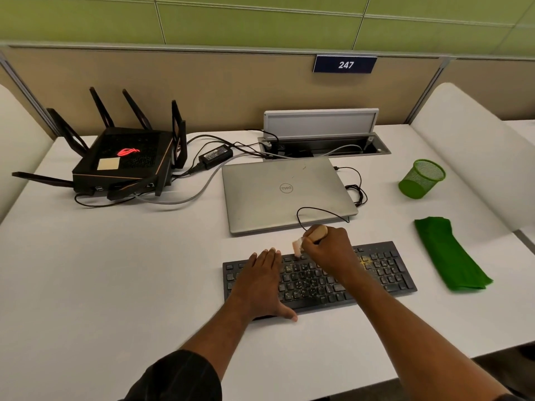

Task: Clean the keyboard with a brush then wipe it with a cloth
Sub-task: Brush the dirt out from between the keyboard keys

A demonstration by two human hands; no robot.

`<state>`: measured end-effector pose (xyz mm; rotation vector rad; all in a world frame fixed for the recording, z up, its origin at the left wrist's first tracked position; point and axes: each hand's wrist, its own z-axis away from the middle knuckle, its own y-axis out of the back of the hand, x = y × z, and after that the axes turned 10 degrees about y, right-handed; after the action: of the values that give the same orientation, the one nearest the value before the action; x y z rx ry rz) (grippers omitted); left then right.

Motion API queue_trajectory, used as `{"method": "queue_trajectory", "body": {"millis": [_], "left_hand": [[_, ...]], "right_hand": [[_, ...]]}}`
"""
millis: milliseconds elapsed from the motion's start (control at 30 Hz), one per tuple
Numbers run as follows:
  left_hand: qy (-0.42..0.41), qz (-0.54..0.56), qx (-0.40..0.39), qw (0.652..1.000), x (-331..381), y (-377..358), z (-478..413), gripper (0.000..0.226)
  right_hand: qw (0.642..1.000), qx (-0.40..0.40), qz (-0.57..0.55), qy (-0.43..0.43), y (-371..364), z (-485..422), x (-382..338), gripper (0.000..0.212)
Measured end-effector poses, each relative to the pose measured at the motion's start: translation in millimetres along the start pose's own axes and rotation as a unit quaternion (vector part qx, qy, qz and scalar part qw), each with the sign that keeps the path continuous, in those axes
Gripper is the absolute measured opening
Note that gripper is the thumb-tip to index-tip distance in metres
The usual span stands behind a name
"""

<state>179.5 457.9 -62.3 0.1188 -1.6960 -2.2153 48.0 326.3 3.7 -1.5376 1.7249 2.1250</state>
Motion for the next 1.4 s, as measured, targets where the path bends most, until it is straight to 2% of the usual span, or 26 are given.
{"method": "queue_trajectory", "body": {"millis": [267, 533, 1100, 1233, 1400], "left_hand": [[0.01, 0.003, 0.001, 1.0, -7.9, 0.2, 5.4, 0.144], [0.019, 0.008, 0.0, 1.0, -14.4, 1.0, 10.0, 0.144], [0.028, 0.007, -0.009, 1.0, -16.7, 1.1, 13.0, 0.144], [0.029, -0.006, -0.013, 0.999, -18.7, 2.1, 14.0, 0.144], [0.038, -0.01, -0.011, 0.999, -22.3, 2.4, 15.3, 0.144]], "right_hand": [[0.998, -0.047, 0.016, 0.033, -13.2, 4.0, -3.8, 0.009], [0.999, -0.026, 0.018, 0.03, -12.6, 1.0, -6.6, 0.008], [0.999, -0.033, 0.02, 0.008, -13.8, 4.5, -11.2, 0.007], [0.999, -0.018, 0.007, 0.029, -15.9, 3.3, -16.0, 0.007], [0.998, -0.041, 0.024, 0.034, -24.0, 2.2, -20.6, 0.009]]}}
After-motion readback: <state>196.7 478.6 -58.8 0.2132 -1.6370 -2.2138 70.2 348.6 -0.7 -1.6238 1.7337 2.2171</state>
